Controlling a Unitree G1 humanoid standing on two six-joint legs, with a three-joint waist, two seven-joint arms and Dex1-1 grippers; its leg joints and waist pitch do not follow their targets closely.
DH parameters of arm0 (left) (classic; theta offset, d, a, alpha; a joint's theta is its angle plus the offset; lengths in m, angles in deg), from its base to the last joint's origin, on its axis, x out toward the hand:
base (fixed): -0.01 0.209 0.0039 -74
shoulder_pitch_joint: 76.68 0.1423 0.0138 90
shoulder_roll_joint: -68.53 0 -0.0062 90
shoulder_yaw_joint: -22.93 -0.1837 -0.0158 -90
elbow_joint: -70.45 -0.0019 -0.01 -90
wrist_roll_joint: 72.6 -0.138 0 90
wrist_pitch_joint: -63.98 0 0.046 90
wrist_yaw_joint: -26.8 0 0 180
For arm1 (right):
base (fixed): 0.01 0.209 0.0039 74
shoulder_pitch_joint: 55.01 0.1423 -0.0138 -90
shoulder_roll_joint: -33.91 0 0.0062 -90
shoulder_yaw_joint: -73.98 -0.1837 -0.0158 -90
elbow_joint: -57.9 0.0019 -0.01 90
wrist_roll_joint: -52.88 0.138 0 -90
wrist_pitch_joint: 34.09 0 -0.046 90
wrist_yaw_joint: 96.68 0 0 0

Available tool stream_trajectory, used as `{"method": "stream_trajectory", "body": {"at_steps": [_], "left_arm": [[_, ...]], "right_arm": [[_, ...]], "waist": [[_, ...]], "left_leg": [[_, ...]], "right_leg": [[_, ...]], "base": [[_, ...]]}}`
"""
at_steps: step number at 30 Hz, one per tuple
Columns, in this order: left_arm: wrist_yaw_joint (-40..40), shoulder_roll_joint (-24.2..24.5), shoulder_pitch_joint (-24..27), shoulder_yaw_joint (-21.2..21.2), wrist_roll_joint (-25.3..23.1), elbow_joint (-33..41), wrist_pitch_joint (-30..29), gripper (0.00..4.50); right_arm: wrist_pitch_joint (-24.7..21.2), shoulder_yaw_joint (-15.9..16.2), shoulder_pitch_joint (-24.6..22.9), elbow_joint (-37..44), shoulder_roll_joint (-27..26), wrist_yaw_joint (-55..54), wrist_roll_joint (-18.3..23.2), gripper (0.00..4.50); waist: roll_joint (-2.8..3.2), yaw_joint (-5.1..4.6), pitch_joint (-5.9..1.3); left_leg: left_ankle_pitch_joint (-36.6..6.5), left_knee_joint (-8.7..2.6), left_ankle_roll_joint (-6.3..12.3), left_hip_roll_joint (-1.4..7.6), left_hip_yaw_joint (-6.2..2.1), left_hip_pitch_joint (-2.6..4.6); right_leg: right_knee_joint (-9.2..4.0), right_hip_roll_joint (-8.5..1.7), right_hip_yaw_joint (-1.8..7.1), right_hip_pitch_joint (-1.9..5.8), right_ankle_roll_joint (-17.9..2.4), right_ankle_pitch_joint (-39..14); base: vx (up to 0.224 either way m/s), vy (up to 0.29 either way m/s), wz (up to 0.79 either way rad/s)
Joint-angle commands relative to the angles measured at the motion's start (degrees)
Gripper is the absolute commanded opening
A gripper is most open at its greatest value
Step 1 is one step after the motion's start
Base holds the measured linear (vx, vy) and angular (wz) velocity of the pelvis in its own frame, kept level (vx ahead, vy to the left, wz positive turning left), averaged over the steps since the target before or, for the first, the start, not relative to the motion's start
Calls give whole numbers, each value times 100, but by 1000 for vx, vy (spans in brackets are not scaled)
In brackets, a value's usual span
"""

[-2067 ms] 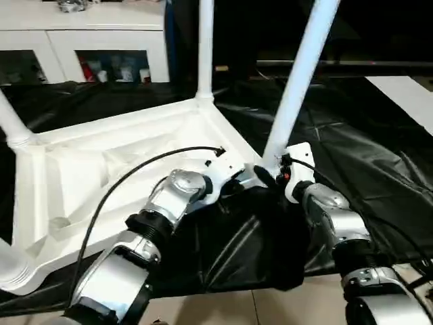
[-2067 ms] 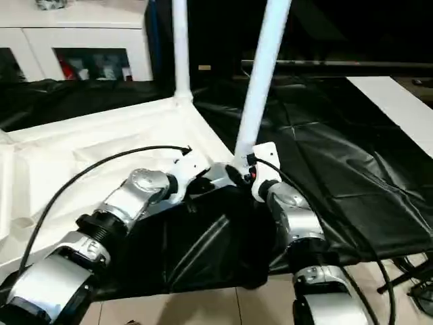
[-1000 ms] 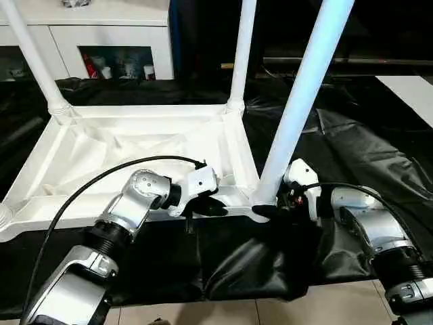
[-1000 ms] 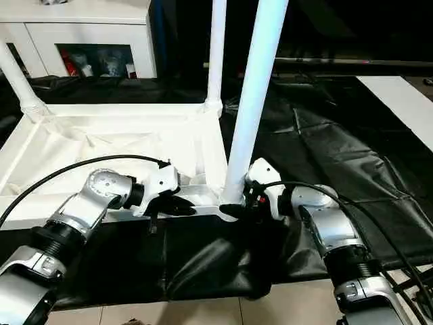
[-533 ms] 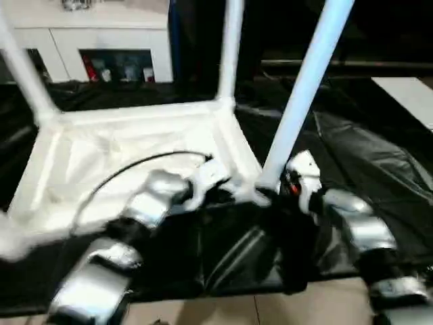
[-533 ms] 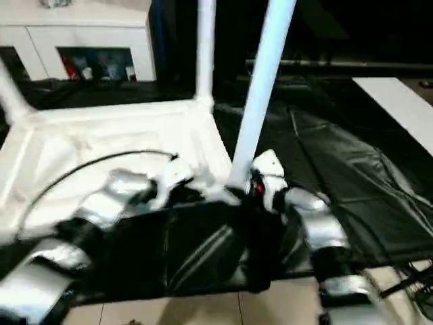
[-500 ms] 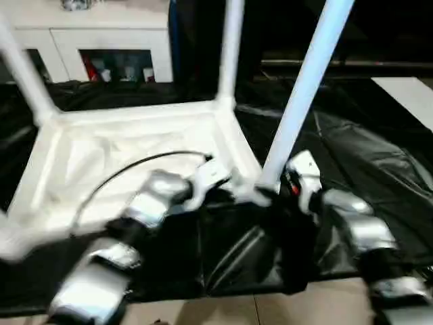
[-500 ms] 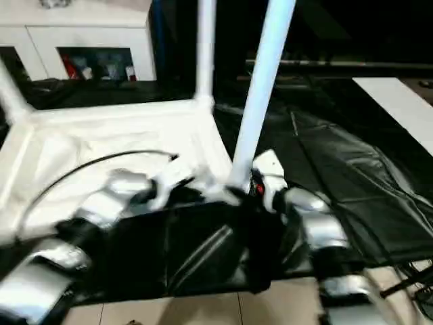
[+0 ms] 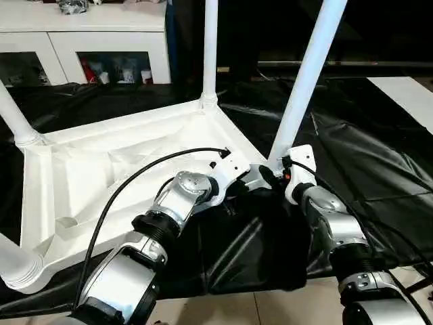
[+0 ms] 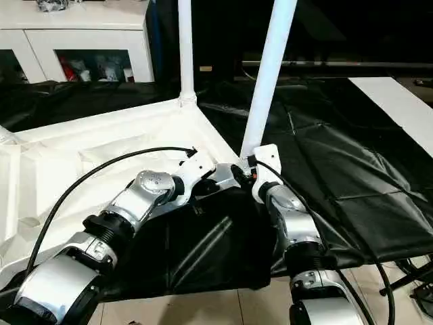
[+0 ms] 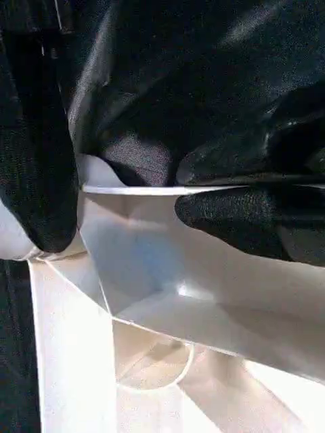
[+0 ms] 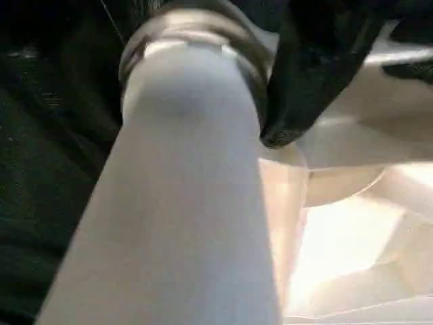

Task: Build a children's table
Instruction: Rotate leg to tighten

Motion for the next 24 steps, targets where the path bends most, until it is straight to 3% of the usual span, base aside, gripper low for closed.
{"method": "stream_trajectory", "body": {"at_steps": [1,3,7,10,13,16,20,24], "left_arm": [[-214,49,62,111,46,-195,241,0],[-110,121,82,119,52,-175,269,0],[386,345,168,65,77,-59,457,0],[1138,655,331,-98,106,112,928,0],[1471,761,404,-164,148,204,1060,0],[2306,1070,607,-303,304,586,939,0],[2797,1245,713,-319,442,837,837,0],[3009,1317,759,-285,493,910,833,0]], "right_arm": [[107,230,19,69,1,485,79,363],[95,260,12,136,112,746,124,363],[67,410,-80,466,536,1770,312,363],[86,571,-217,689,978,2697,347,363],[76,598,-244,724,1087,2908,354,363],[13,675,-294,864,1308,3322,404,363],[-8,831,-353,983,1458,3616,393,363],[18,954,-403,1032,1543,3864,313,363]], "waist": [[-109,-11,-290],[-115,-39,-300],[-129,-37,-291],[-134,-44,-299],[-116,-11,-313],[-106,11,-324],[-64,61,-359],[-74,121,-340]], "left_leg": [[-1848,-373,316,96,-101,6],[-1796,-378,313,98,-114,-24],[-1756,-358,416,104,-95,-8],[-1685,-357,457,118,-95,-27],[-1550,-346,469,142,-79,9],[-1345,-359,465,173,-81,-21],[-991,-319,537,197,-38,11],[-1012,-316,534,194,-21,7]], "right_leg": [[-555,-274,143,184,-506,-2963],[-548,-274,134,211,-475,-2960],[-552,-267,146,199,-555,-2863],[-524,-271,154,211,-625,-2737],[-481,-289,185,192,-840,-2444],[-379,-281,194,243,-1076,-1853],[-265,-258,203,245,-1428,-946],[-258,-269,210,265,-1436,-943]], "base": [[0,0,0],[0,0,0],[0,0,0],[0,0,0],[0,0,0],[0,0,0],[0,0,0],[0,0,0]]}}
